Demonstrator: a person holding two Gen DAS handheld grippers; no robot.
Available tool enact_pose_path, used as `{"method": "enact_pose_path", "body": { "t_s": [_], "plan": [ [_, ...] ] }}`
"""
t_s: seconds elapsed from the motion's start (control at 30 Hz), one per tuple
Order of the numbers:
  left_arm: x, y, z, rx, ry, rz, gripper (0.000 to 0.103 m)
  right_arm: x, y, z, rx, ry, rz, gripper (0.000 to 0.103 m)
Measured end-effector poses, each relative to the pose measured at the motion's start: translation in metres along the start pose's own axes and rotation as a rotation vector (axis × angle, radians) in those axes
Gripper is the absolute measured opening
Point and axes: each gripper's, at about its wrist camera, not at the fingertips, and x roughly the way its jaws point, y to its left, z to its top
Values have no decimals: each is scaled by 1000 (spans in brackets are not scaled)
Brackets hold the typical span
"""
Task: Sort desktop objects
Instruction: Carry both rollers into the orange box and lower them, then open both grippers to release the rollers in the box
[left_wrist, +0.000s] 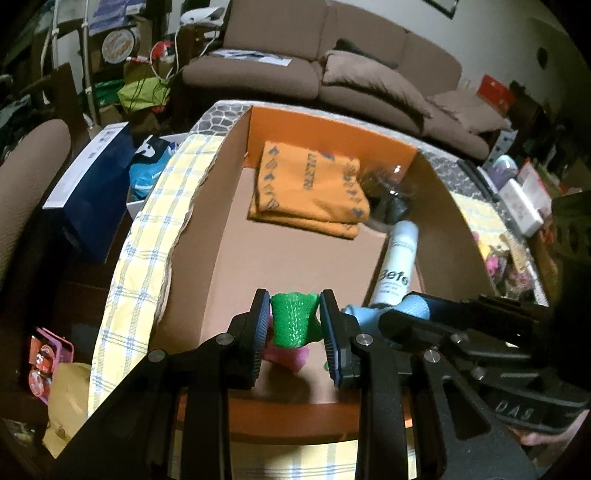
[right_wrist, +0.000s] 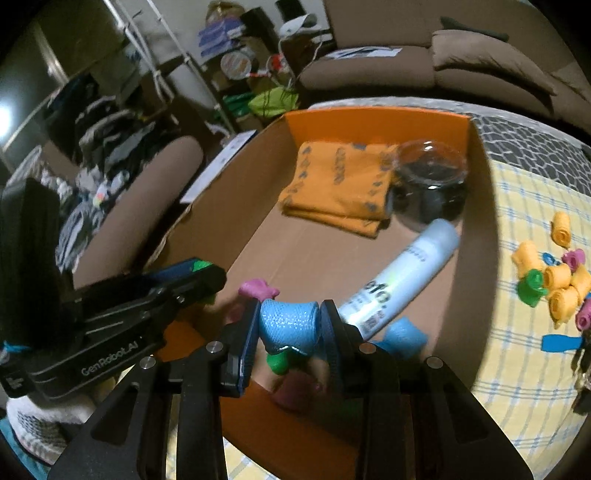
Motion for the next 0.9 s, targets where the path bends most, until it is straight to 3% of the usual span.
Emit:
{"method": "enact_pose_path", "body": {
  "t_s": [0.4, 0.6, 0.73, 0.9],
  "plan": [
    [-8, 10, 3, -24, -3, 9, 27, 21, 14, -2, -34, 50, -18, 36],
    [-15, 17, 5, -51, -27, 22, 41, 23, 16, -2, -39, 52, -22, 36],
    [-16, 19, 6, -62, -33, 26, 52, 23, 17, -2, -35, 40, -24, 56],
    [-18, 19, 7, -69, -40, 19, 60, 18, 16, 1, -33, 13, -35, 71]
  ]
}}
